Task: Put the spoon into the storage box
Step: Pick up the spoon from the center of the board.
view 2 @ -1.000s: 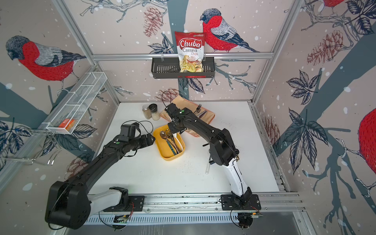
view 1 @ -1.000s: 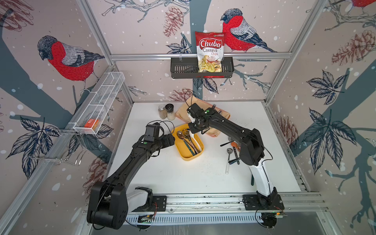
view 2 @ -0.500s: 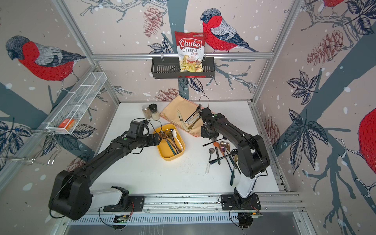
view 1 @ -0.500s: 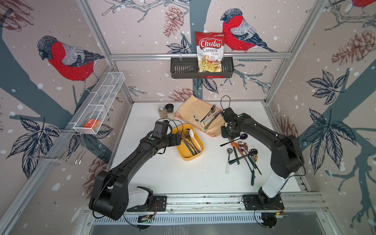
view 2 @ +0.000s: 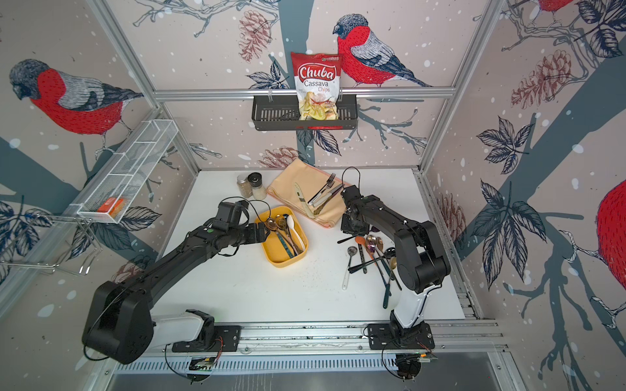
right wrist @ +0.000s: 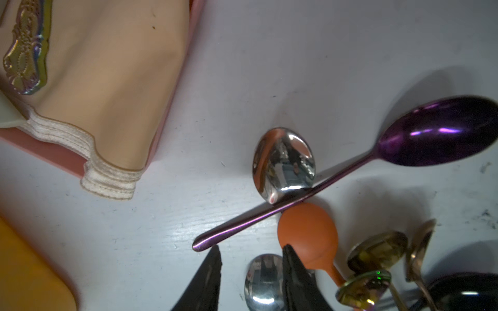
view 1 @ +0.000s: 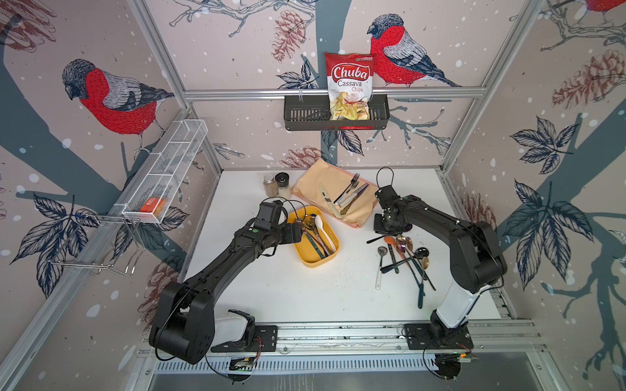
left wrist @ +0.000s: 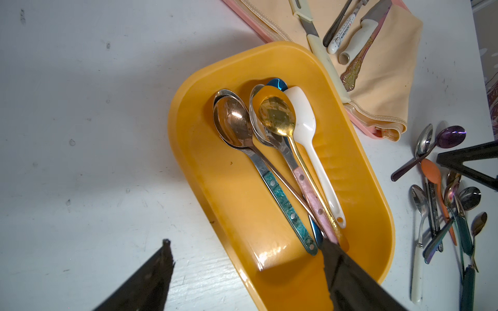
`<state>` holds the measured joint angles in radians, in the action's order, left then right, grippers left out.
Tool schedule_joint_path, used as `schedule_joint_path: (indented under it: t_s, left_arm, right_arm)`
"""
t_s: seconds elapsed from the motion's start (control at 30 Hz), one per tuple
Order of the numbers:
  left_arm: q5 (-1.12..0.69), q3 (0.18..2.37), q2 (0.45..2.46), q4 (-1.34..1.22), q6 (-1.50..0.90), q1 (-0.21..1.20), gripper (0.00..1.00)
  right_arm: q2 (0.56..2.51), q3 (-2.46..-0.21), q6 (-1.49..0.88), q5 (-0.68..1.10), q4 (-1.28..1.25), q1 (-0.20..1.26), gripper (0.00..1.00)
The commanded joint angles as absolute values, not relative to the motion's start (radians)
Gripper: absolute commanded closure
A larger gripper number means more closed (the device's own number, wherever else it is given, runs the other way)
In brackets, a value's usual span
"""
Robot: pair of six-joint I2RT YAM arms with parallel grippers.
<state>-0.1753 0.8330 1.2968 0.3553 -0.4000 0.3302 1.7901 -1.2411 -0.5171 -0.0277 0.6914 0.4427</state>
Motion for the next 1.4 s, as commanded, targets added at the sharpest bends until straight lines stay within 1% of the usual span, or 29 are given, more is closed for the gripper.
schedule_joint_path:
  t_s: [0.0,0.2,0.53,0.77,1.1,1.37]
  left_arm:
    - [-0.161,0.833,1.300,0.358,-0.385,0.332,0.12]
    - [-0.158,0.835,1.305,0.361,-0.380,0.331,0.12]
    - [-0.153,0.840,1.316,0.367,-0.369,0.332,0.12]
    - [-0.147,0.838,1.318,0.367,-0.364,0.331,0.11]
    - [-0.145,0.838,1.328,0.366,-0.362,0.331,0.11]
    - [-0.148,0.837,1.335,0.363,-0.359,0.331,0.11]
  right_arm:
    - [1.811,-1.237,-0.551,-0.017,0.673,0.448,0.59]
    - [1.851,-1.249,-0.573,-0.017,0.664,0.450,0.56]
    - [1.905,-1.265,-0.614,-0.026,0.651,0.450,0.54]
    - [1.950,-1.287,-0.606,-0.065,0.697,0.446,0.55]
    - [1.979,-1.286,-0.564,-0.080,0.763,0.445,0.58]
    - [1.986,-1.275,-0.559,-0.052,0.765,0.448,0.58]
